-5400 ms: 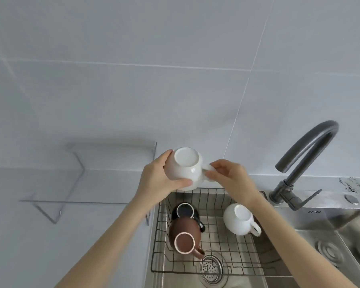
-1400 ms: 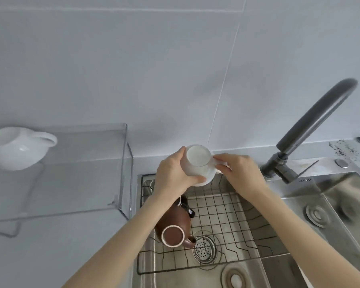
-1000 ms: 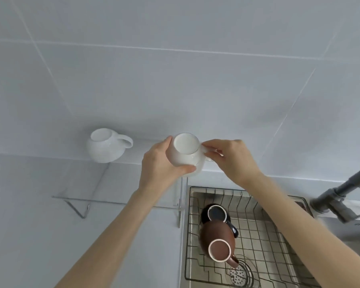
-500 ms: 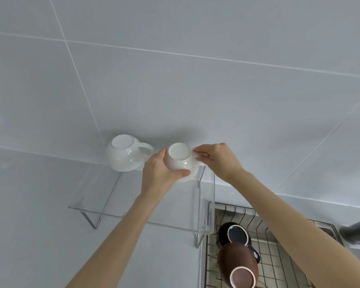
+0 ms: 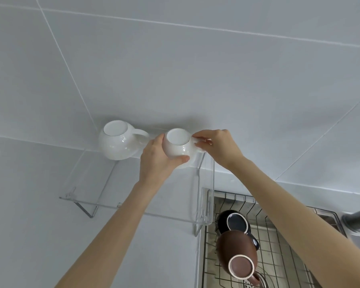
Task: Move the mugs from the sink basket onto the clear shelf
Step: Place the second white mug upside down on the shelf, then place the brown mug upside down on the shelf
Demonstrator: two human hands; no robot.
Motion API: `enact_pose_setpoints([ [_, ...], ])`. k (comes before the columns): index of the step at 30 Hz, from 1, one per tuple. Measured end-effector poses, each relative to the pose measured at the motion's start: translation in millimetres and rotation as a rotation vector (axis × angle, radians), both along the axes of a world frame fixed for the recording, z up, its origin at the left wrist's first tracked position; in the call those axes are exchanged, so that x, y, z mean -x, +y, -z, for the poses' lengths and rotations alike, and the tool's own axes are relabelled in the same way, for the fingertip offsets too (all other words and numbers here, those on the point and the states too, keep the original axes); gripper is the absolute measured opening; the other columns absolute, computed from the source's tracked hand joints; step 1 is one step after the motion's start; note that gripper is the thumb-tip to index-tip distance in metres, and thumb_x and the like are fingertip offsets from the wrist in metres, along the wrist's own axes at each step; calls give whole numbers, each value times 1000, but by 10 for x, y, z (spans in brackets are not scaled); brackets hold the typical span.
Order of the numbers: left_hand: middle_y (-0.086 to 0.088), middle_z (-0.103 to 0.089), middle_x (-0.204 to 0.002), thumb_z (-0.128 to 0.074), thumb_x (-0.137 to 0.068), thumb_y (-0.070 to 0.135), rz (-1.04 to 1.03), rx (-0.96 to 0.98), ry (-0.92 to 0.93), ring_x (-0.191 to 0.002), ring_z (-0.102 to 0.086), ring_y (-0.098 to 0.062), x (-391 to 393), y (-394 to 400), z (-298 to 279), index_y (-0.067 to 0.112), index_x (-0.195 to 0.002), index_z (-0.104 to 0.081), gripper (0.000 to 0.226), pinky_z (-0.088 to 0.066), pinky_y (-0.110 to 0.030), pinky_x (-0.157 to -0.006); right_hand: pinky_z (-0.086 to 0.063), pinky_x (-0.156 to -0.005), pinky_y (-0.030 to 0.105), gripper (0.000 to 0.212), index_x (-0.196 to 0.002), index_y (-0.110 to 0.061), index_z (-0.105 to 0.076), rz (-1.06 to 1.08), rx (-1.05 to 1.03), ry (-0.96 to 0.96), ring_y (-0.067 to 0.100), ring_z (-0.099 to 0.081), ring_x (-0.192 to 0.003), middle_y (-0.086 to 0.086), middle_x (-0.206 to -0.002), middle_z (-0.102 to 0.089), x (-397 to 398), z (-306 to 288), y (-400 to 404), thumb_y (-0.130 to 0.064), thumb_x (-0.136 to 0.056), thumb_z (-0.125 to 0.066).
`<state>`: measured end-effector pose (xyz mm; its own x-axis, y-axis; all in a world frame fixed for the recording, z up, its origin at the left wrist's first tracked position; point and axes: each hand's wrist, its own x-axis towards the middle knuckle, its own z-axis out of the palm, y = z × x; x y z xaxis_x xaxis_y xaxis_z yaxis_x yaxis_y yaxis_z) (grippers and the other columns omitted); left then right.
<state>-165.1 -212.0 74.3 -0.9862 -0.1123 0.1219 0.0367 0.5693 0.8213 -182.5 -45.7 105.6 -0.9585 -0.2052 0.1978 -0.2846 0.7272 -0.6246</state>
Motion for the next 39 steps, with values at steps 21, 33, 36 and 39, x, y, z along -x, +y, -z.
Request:
enact_pose_setpoints([
  [21,1,-42,-136,-62,-79,26,801,264,-67,-125,-40,-15,-1464,1148,552,18,-129,-42,55,-31,-21,-99,-41,-84,23,21,-106,-13,-65,391,56,-472,13,-60,-95,4,-108,-69,-1775,979,1373,-18,-90,-51],
  [33,-10,-20,-152,-65,-74,2,943,494,-227,-139,-21,-24,-1389,1128,1221,15,-140,-24,79,-19,-30,-112,-44,-65,8,12,-76,-18,-70,263,118,-794,-1,-64,-75,-5,-82,-73,-2355,1629,1318,-29,-73,-71],
  [36,-9,-21,-152,-70,-72,6,969,490,-170,-139,-21,-24,-1406,1124,1317,15,-140,-23,84,-19,-28,-111,-38,-61,3,9,-78,-18,-70,249,140,-801,-15,-55,-62,-10,-76,-66,-2380,1724,1318,-23,-71,-73],
  [39,-6,-15,-154,-75,-69,9,1002,519,-136,-142,-13,-20,-1418,1122,1384,19,-142,-17,94,-17,-27,-111,-45,-70,14,10,-77,-14,-70,244,126,-809,6,-60,-74,-4,-76,-66,-2382,1796,1307,-19,-70,-72],
])
